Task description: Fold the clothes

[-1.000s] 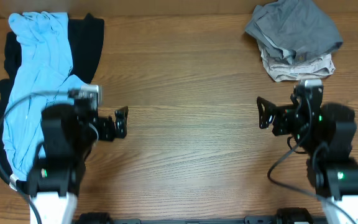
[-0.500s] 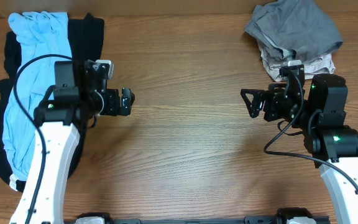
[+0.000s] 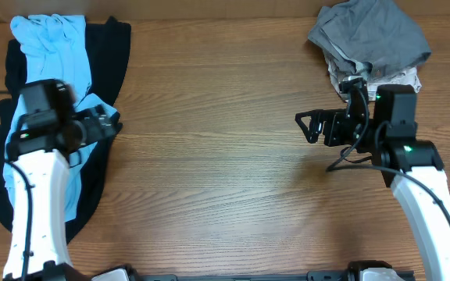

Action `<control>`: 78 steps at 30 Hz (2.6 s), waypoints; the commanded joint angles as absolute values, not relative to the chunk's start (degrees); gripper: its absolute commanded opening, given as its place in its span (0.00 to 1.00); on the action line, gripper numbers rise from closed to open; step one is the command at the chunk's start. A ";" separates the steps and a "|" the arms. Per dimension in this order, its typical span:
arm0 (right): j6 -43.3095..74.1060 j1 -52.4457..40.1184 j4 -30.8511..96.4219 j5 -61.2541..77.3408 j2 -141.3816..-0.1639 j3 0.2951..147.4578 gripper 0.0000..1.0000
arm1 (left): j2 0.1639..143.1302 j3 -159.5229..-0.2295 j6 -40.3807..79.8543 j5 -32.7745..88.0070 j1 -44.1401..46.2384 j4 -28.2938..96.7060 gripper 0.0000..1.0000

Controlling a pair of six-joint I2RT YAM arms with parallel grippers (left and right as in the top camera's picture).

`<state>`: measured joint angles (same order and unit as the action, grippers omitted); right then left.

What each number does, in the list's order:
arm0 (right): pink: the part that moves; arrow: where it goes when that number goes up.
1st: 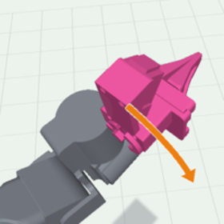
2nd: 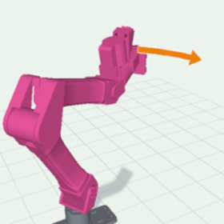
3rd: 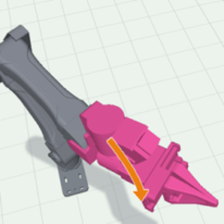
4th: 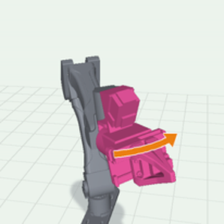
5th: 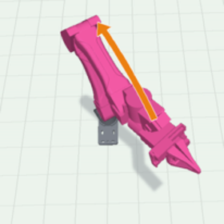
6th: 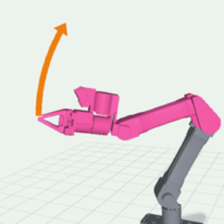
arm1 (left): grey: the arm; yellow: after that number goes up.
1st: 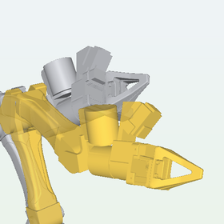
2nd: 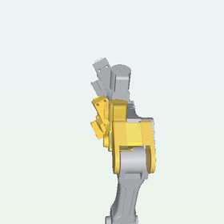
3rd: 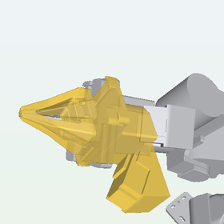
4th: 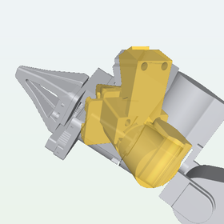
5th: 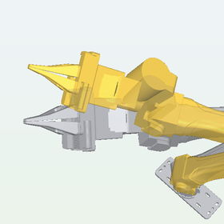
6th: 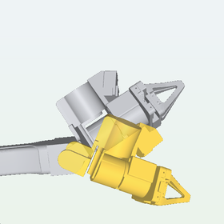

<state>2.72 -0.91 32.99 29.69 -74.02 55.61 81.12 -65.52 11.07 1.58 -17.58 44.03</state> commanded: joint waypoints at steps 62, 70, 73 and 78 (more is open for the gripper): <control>3.22 -1.34 32.49 34.44 -79.31 57.41 0.85 | 103.63 -105.80 9.39 -10.31 -16.93 78.67 0.04; 3.18 -1.34 35.46 34.41 -79.31 57.41 0.83 | 103.13 -107.42 7.70 -10.85 -15.40 78.41 0.04; 3.20 -1.34 35.44 34.41 -79.31 57.41 0.83 | 103.13 -107.42 7.70 -10.85 -15.40 78.19 0.08; 3.20 -1.34 35.48 34.44 -79.31 57.41 0.83 | 103.13 -107.42 7.68 -10.39 -15.40 78.30 0.04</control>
